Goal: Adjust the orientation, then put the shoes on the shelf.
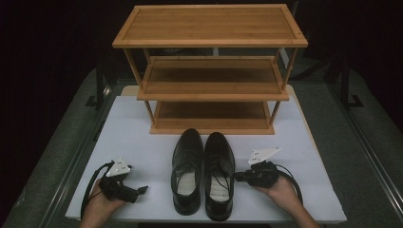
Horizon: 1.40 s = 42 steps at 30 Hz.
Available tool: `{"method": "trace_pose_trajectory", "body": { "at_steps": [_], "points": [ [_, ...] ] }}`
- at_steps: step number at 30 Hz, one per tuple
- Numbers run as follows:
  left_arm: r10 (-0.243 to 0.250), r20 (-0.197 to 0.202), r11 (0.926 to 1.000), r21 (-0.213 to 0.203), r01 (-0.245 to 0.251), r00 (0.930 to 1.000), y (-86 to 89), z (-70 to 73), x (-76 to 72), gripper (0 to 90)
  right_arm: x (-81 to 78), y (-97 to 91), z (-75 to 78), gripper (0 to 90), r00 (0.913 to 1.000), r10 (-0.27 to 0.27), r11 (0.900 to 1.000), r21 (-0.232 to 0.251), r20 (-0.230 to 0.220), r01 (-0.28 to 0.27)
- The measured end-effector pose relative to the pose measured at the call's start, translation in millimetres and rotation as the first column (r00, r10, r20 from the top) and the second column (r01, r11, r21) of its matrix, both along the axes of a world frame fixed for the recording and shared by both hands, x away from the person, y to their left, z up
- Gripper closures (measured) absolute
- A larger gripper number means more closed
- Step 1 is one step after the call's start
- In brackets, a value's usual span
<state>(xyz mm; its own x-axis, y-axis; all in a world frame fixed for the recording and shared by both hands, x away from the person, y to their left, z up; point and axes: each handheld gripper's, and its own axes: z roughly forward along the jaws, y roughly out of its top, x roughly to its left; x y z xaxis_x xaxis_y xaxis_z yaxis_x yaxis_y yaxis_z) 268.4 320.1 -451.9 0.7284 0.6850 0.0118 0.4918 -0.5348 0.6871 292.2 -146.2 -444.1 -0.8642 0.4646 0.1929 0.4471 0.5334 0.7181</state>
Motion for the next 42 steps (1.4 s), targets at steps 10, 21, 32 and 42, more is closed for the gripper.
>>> {"method": "trace_pose_trajectory", "body": {
  "at_steps": [10,21,32,42],
  "points": [
    [-0.002,0.007,0.9963,-0.086,0.003,1.0,1.6,9.6,1.4,6.7,5.6,-19.3,6.2,76.7,0.9959,-0.09,0.9947,0.05,0.006,0.09],
    [-0.046,0.039,0.9843,-0.169,0.052,0.9982,-15.3,50.7,4.6,12.1,4.3,-32.9,25.0,49.7,0.9881,-0.154,0.9794,0.133,0.004,0.152],
    [-0.124,0.093,0.9595,-0.243,0.143,0.9879,-52.7,87.4,20.2,14.3,-4.9,-21.9,58.6,42.2,0.9902,-0.13,0.9695,0.216,0.051,0.116],
    [-0.18,0.115,0.9471,-0.248,0.204,0.9768,-90.3,92.8,36.1,14.2,-3.1,8.1,69.0,41.5,0.9945,-0.073,0.9715,0.231,0.075,0.054]
  ]
}}
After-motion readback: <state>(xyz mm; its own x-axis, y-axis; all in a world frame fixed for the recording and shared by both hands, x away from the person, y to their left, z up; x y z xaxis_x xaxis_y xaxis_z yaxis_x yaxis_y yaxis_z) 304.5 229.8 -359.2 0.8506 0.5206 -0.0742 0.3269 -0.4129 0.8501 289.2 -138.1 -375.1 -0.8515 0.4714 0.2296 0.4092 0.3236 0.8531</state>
